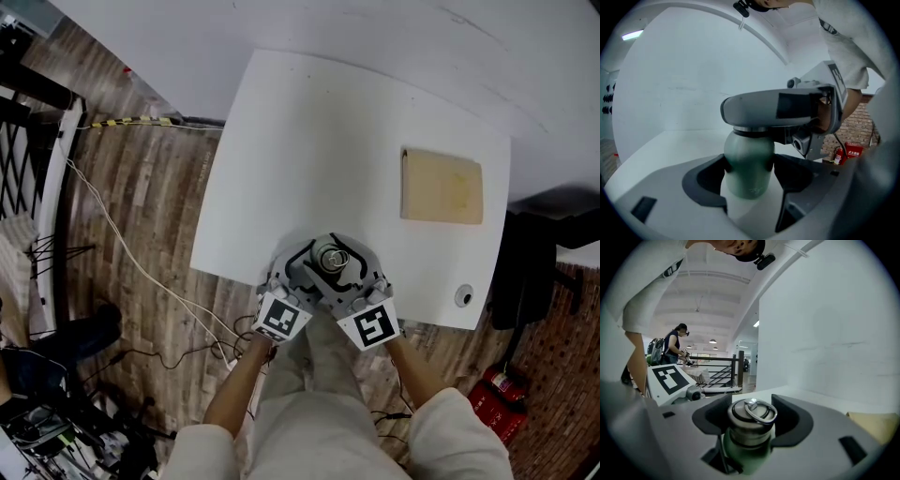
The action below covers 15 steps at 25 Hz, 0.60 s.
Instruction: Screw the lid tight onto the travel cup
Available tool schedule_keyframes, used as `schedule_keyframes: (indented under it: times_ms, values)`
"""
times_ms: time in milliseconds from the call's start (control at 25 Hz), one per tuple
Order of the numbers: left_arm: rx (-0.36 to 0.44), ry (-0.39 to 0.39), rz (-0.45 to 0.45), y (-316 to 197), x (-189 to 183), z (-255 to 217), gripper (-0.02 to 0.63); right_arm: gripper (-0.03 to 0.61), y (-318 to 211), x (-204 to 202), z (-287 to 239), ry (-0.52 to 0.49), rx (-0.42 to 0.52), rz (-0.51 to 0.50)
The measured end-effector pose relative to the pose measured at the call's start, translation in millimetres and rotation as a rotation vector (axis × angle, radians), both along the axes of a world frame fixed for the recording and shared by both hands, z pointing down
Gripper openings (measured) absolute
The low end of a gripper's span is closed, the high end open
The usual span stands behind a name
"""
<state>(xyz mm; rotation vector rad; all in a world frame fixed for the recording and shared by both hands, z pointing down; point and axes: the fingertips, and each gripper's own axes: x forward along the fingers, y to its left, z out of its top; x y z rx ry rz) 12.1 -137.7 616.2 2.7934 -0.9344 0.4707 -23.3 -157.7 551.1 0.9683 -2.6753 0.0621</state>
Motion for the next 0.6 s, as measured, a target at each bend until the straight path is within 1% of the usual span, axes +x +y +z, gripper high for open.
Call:
schedule_keyframes:
  times_ms: [200,360,600]
  values:
    - [-0.001,-0.003,-0.001,0.5,0.8,1.9,0.330,0.258,-7.5,5.7,-3.7,-0.024,0.026,0.182]
    - [-0.002,-0.007,-0.005,0.5,1.3,2.1,0.330,0.258,-11.0,9.2,-6.0,-0.020,0.042,0.294]
    - [0.000,-0.004,-0.009,0.3,1.2,1.4,0.330,0.258,-13.6,12.3,-7.5,-0.030,0.051,0.395]
